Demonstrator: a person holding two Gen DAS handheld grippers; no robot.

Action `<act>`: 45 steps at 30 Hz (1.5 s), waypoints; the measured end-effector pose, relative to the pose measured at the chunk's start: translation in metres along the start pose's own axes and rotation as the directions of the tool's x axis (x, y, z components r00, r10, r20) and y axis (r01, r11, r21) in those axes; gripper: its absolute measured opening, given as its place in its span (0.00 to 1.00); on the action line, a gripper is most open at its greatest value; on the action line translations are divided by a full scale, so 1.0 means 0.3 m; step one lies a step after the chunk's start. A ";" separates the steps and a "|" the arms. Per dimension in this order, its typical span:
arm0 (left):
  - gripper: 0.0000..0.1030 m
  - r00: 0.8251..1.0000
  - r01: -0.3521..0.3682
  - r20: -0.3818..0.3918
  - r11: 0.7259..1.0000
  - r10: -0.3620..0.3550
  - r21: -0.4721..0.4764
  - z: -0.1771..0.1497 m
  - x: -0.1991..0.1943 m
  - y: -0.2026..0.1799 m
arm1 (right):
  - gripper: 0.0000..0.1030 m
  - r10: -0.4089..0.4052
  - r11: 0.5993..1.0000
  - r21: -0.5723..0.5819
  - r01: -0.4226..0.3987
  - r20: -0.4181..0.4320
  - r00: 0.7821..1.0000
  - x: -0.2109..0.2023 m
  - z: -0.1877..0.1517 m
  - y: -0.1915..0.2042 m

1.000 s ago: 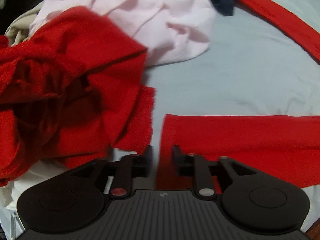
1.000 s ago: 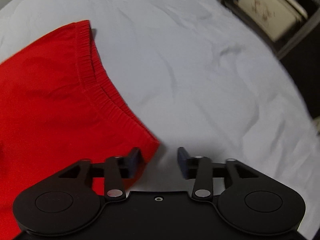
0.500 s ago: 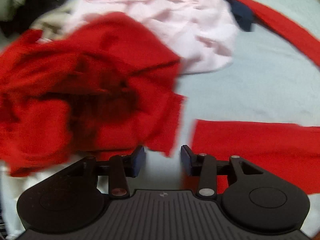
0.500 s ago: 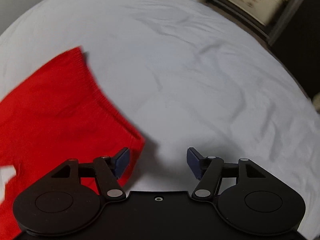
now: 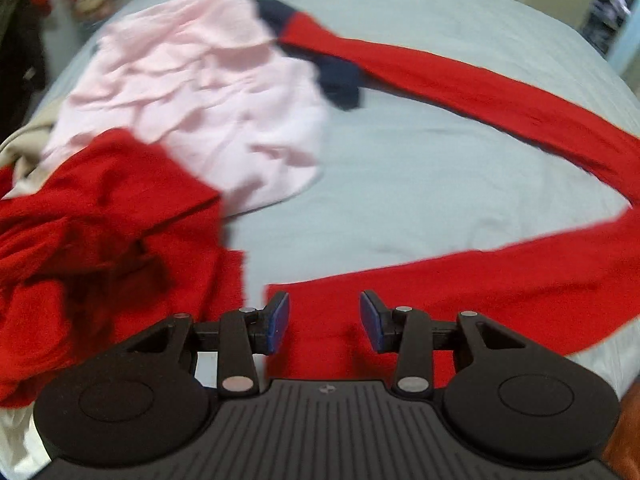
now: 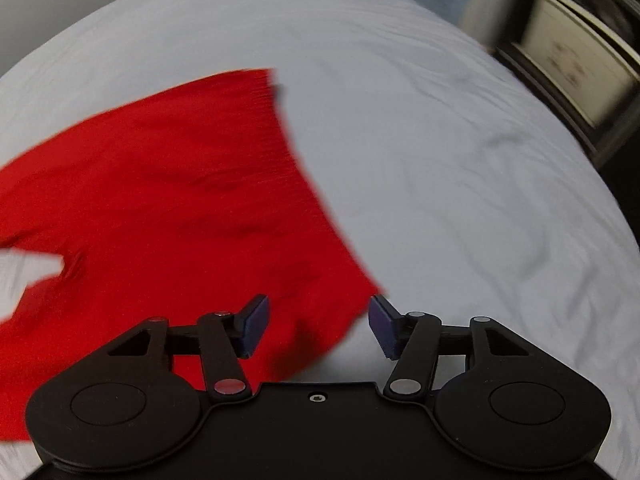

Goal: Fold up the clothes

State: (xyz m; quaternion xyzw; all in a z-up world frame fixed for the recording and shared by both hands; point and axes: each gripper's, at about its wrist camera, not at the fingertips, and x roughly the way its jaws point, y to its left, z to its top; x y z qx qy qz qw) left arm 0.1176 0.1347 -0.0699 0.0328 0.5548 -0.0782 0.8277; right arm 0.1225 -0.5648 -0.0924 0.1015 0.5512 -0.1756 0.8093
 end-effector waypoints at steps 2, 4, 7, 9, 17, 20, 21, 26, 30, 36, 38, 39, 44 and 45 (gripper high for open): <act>0.37 1.000 0.007 -0.025 1.000 -0.007 0.015 -0.004 0.041 -0.028 | 0.53 0.010 1.000 -0.015 -0.011 -0.005 1.000 0.027 -0.008 0.033; 0.37 0.999 0.023 -0.040 1.000 -0.023 0.016 -0.017 0.071 -0.042 | 0.53 0.011 0.999 -0.043 -0.012 -0.012 1.000 0.048 -0.017 0.066; 0.37 0.997 0.053 -0.060 0.999 -0.052 0.012 -0.046 0.113 -0.067 | 0.53 0.012 0.996 -0.086 -0.014 -0.024 1.000 0.081 -0.034 0.094; 0.37 0.996 0.053 -0.075 0.999 -0.053 0.011 -0.059 0.126 -0.069 | 0.53 0.008 0.995 -0.102 -0.012 -0.045 0.999 0.107 -0.048 0.098; 0.37 0.987 0.035 -0.156 0.997 -0.044 -0.063 -0.074 0.195 -0.033 | 0.56 0.020 0.989 -0.146 -0.030 -0.072 0.997 0.159 -0.104 0.055; 0.37 0.987 0.038 -0.156 0.997 -0.048 -0.069 -0.081 0.197 -0.029 | 0.57 0.010 0.977 -0.212 -0.029 -0.091 0.996 0.152 -0.117 0.057; 0.37 0.987 0.037 -0.155 0.997 -0.047 -0.068 -0.083 0.196 -0.030 | 0.57 0.005 0.974 -0.226 -0.027 -0.097 0.995 0.150 -0.118 0.057; 0.37 0.990 0.009 -0.141 0.998 -0.019 -0.067 -0.083 0.172 -0.031 | 0.57 -0.045 0.961 -0.277 0.006 -0.136 0.990 0.136 -0.120 0.039; 0.37 0.996 0.005 -0.088 0.995 -0.014 -0.101 -0.063 0.125 -0.002 | 0.57 -0.092 0.954 -0.294 0.057 -0.108 0.990 0.101 -0.103 0.024; 0.37 1.000 0.003 -0.019 0.994 -0.005 -0.111 0.005 0.090 0.005 | 0.57 -0.091 0.966 -0.246 0.084 -0.015 0.996 0.059 -0.026 0.029; 0.37 1.000 0.000 0.012 0.995 0.001 -0.096 0.051 0.084 -0.014 | 0.57 -0.097 0.968 -0.232 0.099 0.020 0.995 0.065 0.005 0.050; 0.37 1.000 0.002 0.021 0.996 0.000 -0.093 0.065 0.084 -0.019 | 0.57 -0.092 0.970 -0.226 0.095 0.026 0.995 0.068 0.013 0.053; 0.37 0.995 0.011 0.103 0.999 -0.006 -0.049 0.194 0.124 -0.088 | 0.57 -0.072 0.984 -0.162 0.080 0.054 0.996 0.123 0.087 0.092; 0.37 0.994 0.011 0.107 0.999 -0.007 -0.043 0.212 0.137 -0.097 | 0.57 -0.069 0.985 -0.153 0.077 0.060 0.996 0.132 0.097 0.100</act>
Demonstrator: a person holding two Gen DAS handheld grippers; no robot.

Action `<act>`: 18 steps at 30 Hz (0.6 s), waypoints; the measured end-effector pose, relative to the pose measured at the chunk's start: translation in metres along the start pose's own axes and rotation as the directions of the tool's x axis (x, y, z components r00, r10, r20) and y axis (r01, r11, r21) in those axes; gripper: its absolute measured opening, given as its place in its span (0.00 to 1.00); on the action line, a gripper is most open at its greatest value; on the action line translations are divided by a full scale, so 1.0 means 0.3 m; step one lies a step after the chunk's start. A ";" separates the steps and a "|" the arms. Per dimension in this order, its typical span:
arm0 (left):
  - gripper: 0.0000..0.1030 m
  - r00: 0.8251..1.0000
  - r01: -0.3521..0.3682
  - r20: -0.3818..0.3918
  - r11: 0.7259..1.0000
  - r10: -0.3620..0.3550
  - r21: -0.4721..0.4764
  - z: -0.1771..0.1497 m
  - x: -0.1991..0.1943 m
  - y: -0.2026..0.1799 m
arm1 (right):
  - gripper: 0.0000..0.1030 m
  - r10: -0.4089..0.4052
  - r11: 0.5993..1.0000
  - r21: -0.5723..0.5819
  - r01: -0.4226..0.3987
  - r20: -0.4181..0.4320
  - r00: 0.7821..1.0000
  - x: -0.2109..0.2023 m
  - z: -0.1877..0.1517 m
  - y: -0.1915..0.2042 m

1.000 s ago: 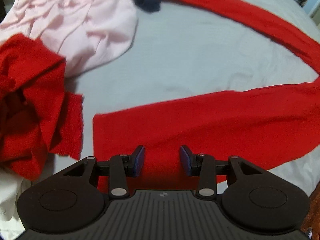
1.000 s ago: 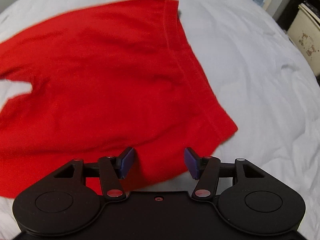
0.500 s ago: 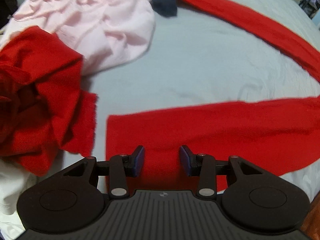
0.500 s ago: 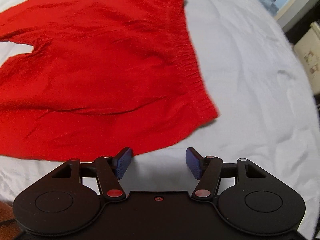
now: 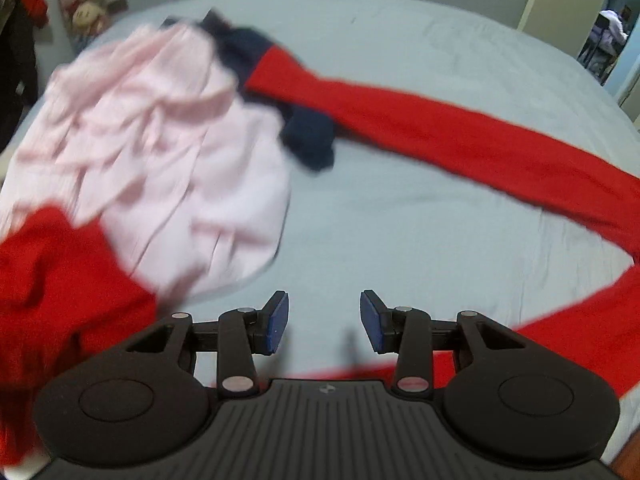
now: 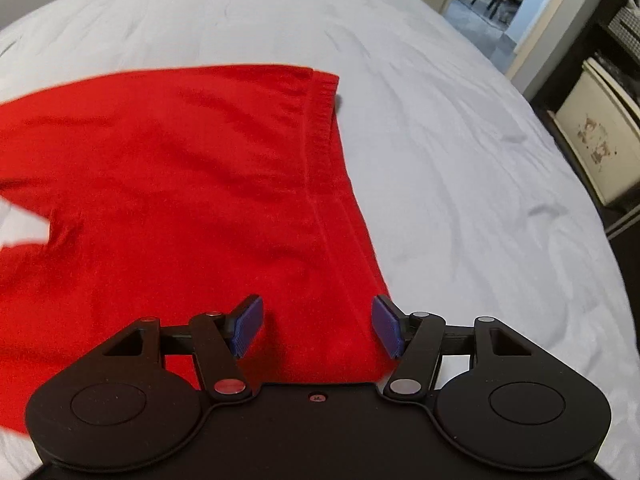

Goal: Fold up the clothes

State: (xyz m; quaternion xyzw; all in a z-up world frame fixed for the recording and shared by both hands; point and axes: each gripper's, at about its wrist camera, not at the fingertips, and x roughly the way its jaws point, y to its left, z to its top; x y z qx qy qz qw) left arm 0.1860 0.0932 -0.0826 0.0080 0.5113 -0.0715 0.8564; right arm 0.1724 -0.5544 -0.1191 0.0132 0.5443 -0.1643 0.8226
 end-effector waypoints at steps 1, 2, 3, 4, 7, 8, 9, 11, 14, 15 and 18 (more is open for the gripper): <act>0.37 1.000 0.004 0.006 1.000 -0.004 0.010 0.027 0.025 -0.014 | 0.57 0.007 1.000 0.002 -0.007 0.006 1.000 -0.002 0.000 0.008; 0.36 1.000 0.005 0.012 1.000 -0.006 0.026 0.062 0.063 -0.034 | 0.57 0.014 1.000 0.003 -0.014 0.012 1.000 -0.005 0.000 0.015; 0.29 1.000 0.012 0.015 1.000 -0.012 0.027 0.086 0.090 -0.043 | 0.57 0.021 1.000 -0.005 -0.021 0.008 1.000 -0.005 0.004 0.019; 0.19 1.000 0.019 0.019 0.999 -0.019 0.026 0.107 0.117 -0.052 | 0.57 0.028 1.000 -0.013 -0.028 0.004 1.000 -0.004 0.008 0.023; 0.17 0.997 0.070 0.012 0.997 -0.071 0.019 0.182 0.213 -0.076 | 0.57 0.026 0.999 -0.043 -0.027 -0.012 1.000 0.018 0.027 0.031; 0.17 0.997 0.074 0.011 0.997 -0.074 0.026 0.215 0.255 -0.088 | 0.57 0.023 0.998 -0.051 -0.024 -0.013 1.000 0.021 0.030 0.031; 0.17 0.997 0.073 0.011 0.997 -0.073 0.027 0.228 0.275 -0.092 | 0.57 0.015 0.999 -0.051 -0.016 -0.016 1.000 0.033 0.041 0.026; 0.17 0.999 0.054 -0.001 0.998 -0.054 0.023 0.277 0.346 -0.092 | 0.57 -0.001 0.999 -0.047 0.000 -0.018 1.000 0.052 0.056 0.009; 0.17 1.000 0.003 -0.005 0.999 -0.003 0.039 0.321 0.411 -0.078 | 0.57 -0.044 0.997 -0.056 0.043 -0.026 0.999 0.029 0.033 -0.002; 0.17 1.000 -0.007 -0.005 0.999 0.007 0.042 0.327 0.420 -0.072 | 0.57 -0.051 0.997 -0.058 0.049 -0.033 0.998 0.041 0.036 -0.010; 0.17 0.999 -0.042 0.001 0.998 0.042 0.056 0.354 0.438 -0.040 | 0.57 -0.061 0.997 -0.054 0.058 -0.050 0.997 0.074 0.042 -0.040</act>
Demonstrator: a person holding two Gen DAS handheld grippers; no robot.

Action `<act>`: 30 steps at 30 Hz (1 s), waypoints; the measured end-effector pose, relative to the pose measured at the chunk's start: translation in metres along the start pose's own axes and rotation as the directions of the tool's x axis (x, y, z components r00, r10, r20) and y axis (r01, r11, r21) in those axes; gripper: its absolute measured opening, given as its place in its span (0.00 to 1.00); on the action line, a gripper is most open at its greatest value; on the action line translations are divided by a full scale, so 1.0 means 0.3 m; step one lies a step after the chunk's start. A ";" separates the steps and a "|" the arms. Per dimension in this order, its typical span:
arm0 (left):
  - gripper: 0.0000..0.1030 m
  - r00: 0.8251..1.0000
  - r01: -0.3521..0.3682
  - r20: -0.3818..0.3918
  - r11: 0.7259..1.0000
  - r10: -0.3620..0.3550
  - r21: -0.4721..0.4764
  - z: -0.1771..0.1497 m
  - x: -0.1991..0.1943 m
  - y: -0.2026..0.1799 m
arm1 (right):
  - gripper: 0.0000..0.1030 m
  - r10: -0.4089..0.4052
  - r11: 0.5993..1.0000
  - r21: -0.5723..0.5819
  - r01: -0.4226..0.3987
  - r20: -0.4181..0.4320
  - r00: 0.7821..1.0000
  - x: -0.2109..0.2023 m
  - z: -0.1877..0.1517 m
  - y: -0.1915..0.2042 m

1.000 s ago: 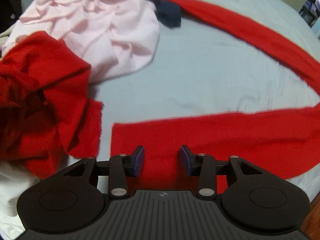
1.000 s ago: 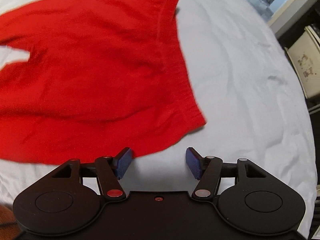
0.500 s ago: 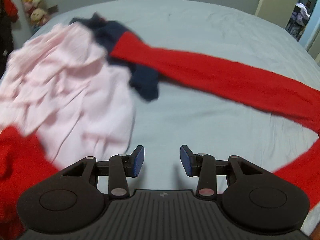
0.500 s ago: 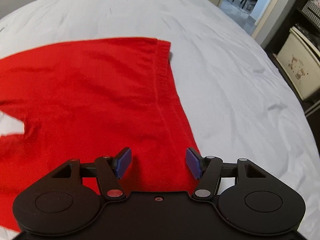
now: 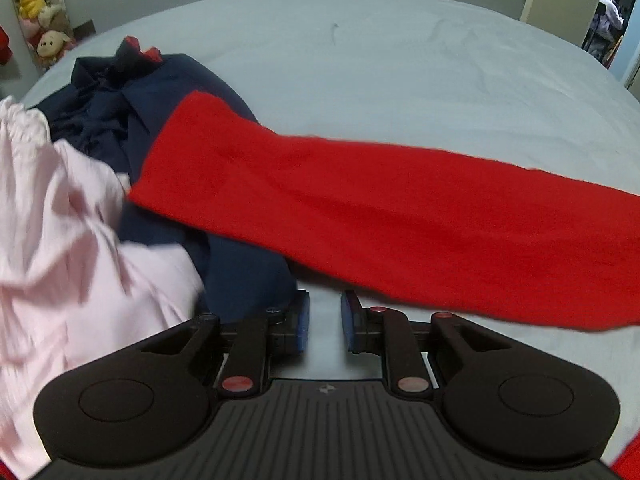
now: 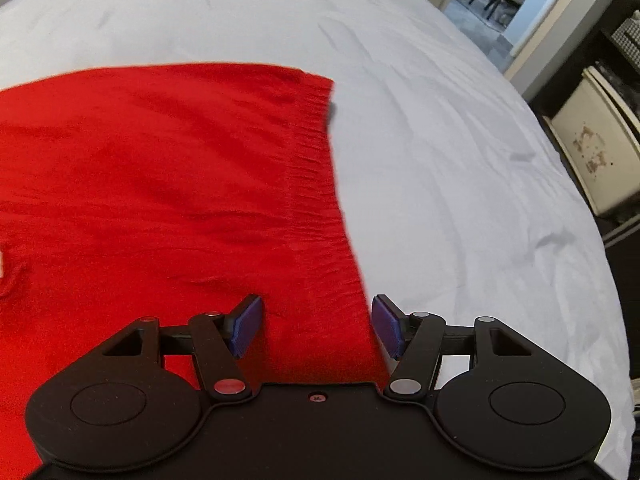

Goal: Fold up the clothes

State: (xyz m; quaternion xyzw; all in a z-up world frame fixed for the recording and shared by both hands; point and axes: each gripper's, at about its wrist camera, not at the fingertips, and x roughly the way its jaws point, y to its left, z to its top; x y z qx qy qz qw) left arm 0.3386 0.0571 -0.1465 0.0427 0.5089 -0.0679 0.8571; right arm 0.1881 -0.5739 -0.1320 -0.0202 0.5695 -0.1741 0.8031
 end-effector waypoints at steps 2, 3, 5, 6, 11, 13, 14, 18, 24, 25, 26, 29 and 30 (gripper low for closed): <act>0.17 0.998 -0.055 -0.009 0.998 0.055 0.014 0.010 0.002 0.040 | 0.59 0.000 1.000 0.011 0.000 -0.010 1.000 0.026 0.000 -0.029; 0.16 0.998 -0.063 -0.011 0.998 0.063 0.014 0.011 0.002 0.044 | 0.60 0.009 1.000 0.016 -0.009 -0.012 1.000 0.031 -0.002 -0.037; 0.14 0.995 -0.096 -0.022 0.995 0.096 0.001 0.012 0.000 0.090 | 0.64 0.028 0.999 0.037 -0.028 -0.013 1.000 0.047 -0.010 -0.061; 0.12 0.994 -0.104 -0.026 0.995 0.104 -0.003 0.010 -0.003 0.108 | 0.68 0.030 0.998 0.053 -0.030 -0.012 0.999 0.047 -0.017 -0.070; 0.06 0.989 -0.148 -0.026 0.989 0.148 0.016 -0.015 -0.041 0.135 | 0.69 0.048 0.990 0.133 -0.048 0.003 0.999 0.024 -0.043 -0.104; 0.06 0.988 -0.153 -0.020 0.988 0.154 0.029 -0.023 -0.066 0.120 | 0.69 0.048 0.988 0.145 -0.051 0.023 0.999 -0.009 -0.052 -0.110; 0.07 0.988 -0.156 -0.015 0.987 0.157 0.040 -0.031 -0.090 0.104 | 0.69 0.052 0.986 0.158 -0.056 0.031 0.998 -0.031 -0.056 -0.114; 0.19 0.986 -0.166 0.013 0.985 0.166 0.050 -0.052 -0.182 0.063 | 0.69 0.070 0.981 0.176 -0.082 0.072 0.995 -0.125 -0.062 -0.119; 0.27 0.989 -0.143 0.059 0.987 0.139 0.075 -0.078 -0.339 0.015 | 0.70 0.104 0.970 0.206 -0.131 0.141 0.985 -0.300 -0.057 -0.111; 0.33 0.989 -0.134 0.071 0.988 0.129 0.080 -0.082 -0.373 0.008 | 0.70 0.119 0.966 0.211 -0.152 0.161 0.980 -0.346 -0.049 -0.110; 0.36 0.990 -0.119 0.090 0.990 0.112 0.077 -0.095 -0.435 -0.008 | 0.71 0.127 0.963 0.217 -0.162 0.170 0.977 -0.367 -0.031 -0.105; 0.42 0.989 -0.085 0.129 0.995 0.078 0.049 -0.137 -0.583 -0.055 | 0.72 0.149 0.959 0.217 -0.183 0.166 0.975 -0.459 -0.027 -0.076; 0.44 0.989 -0.075 0.133 0.996 0.068 0.045 -0.143 -0.607 -0.063 | 0.74 0.151 0.961 0.203 -0.185 0.170 0.974 -0.495 -0.036 -0.054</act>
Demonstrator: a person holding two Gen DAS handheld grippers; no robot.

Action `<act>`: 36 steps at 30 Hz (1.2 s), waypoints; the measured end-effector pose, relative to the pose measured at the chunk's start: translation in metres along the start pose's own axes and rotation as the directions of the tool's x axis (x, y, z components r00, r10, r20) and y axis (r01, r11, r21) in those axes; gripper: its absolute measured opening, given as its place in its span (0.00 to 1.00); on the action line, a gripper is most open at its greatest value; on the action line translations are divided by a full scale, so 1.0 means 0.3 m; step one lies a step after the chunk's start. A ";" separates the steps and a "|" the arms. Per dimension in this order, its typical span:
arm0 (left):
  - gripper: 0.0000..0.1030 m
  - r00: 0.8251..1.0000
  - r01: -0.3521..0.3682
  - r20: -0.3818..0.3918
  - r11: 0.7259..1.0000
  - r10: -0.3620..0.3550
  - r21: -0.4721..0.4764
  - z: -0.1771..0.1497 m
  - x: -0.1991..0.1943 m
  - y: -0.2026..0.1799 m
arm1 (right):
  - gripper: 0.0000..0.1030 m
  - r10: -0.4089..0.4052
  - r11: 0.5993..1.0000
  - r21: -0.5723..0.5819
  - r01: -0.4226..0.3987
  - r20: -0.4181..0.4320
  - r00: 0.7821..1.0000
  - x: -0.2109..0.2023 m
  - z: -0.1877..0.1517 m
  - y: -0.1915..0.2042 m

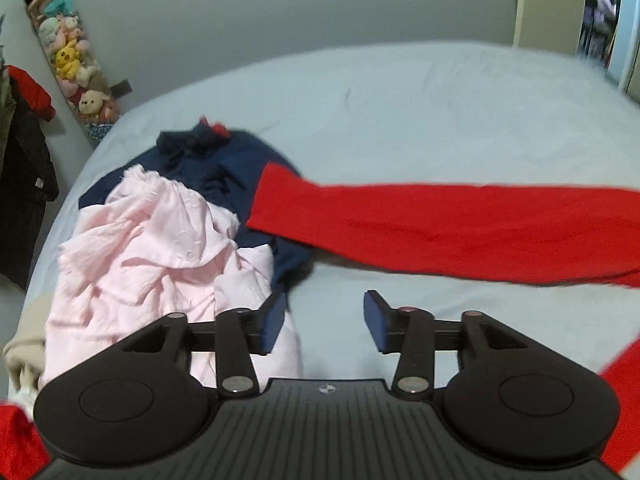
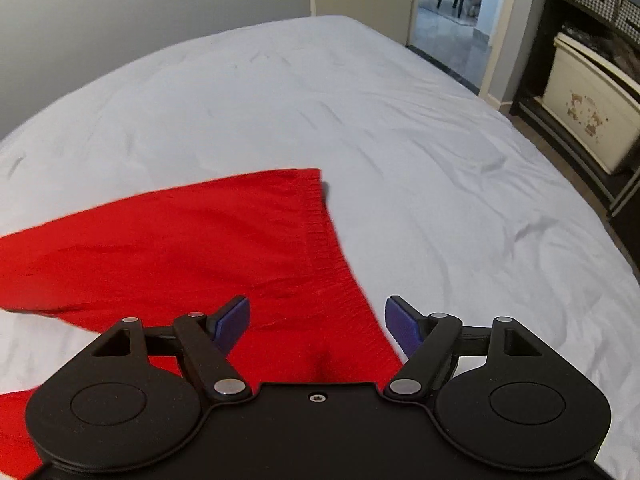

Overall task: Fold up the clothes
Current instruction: 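Release the red leg and lift both tools above the spread garment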

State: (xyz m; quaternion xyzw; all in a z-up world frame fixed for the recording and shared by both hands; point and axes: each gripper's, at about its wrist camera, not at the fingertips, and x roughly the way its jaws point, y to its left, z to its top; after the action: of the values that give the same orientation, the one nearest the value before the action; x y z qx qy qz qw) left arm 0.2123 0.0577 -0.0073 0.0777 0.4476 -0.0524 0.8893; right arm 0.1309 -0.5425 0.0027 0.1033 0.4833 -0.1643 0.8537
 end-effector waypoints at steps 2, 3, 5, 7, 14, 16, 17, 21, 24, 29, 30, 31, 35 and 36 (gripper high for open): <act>0.47 0.998 0.058 0.023 0.998 -0.057 -0.019 -0.033 -0.106 -0.038 | 0.78 0.003 0.999 -0.035 -0.002 0.010 1.000 -0.059 -0.020 0.054; 0.50 0.997 0.074 0.029 0.997 -0.073 -0.023 -0.042 -0.130 -0.047 | 0.79 0.003 0.998 -0.055 -0.002 0.016 1.000 -0.080 -0.031 0.078; 0.57 0.991 0.122 0.050 0.992 -0.120 -0.027 -0.090 -0.210 -0.084 | 0.83 0.016 0.991 -0.136 -0.010 0.047 0.999 -0.157 -0.081 0.164; 0.60 0.988 0.143 0.061 0.989 -0.140 -0.037 -0.145 -0.272 -0.114 | 0.88 0.042 0.983 -0.182 -0.028 0.072 0.996 -0.212 -0.127 0.228; 0.67 0.992 0.114 0.052 0.992 -0.111 -0.055 -0.308 -0.374 -0.180 | 1.00 0.163 0.953 -0.273 -0.128 0.108 0.981 -0.327 -0.293 0.384; 0.67 0.993 0.111 0.048 0.992 -0.109 -0.055 -0.345 -0.379 -0.196 | 1.00 0.162 0.944 -0.302 -0.135 0.067 0.985 -0.286 -0.338 0.406; 0.67 0.992 0.125 0.041 0.990 -0.123 -0.060 -0.368 -0.376 -0.205 | 0.99 0.162 0.945 -0.292 -0.148 0.025 0.987 -0.254 -0.356 0.407; 0.66 0.983 0.181 0.011 0.980 -0.181 -0.079 -0.443 -0.367 -0.232 | 0.80 0.188 0.929 -0.293 -0.225 -0.148 0.971 -0.112 -0.412 0.409; 0.66 0.983 0.183 -0.013 0.980 -0.185 -0.080 -0.481 -0.360 -0.253 | 0.79 0.196 0.851 -0.456 -0.260 -0.183 0.963 -0.058 -0.448 0.462; 0.66 0.983 0.178 -0.022 0.977 -0.182 -0.120 -0.507 -0.354 -0.255 | 0.71 0.223 0.647 -0.688 -0.328 -0.241 0.945 -0.019 -0.516 0.589; 0.66 0.983 0.179 -0.023 0.976 -0.183 -0.122 -0.507 -0.354 -0.257 | 0.65 0.213 0.601 -0.729 -0.327 -0.248 0.945 -0.012 -0.533 0.616; 0.66 0.983 0.179 -0.024 0.976 -0.183 -0.124 -0.507 -0.354 -0.259 | 0.59 0.208 0.587 -0.742 -0.325 -0.249 0.946 -0.008 -0.539 0.630; 0.66 0.984 0.176 -0.021 0.979 -0.179 -0.104 -0.516 -0.358 -0.281 | 0.51 0.175 0.418 -0.847 -0.329 -0.280 0.944 0.026 -0.580 0.724; 0.66 0.984 0.174 -0.025 0.980 -0.177 -0.097 -0.515 -0.356 -0.284 | 0.51 0.172 0.401 -0.853 -0.335 -0.289 0.942 0.034 -0.582 0.734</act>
State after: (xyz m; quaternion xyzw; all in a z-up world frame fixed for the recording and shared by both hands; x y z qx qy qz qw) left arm 0.0132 0.0052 -0.0199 -0.0032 0.4696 -0.1083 0.8762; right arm 0.0815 -0.2822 -0.0915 -0.2765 0.5396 0.2550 0.7533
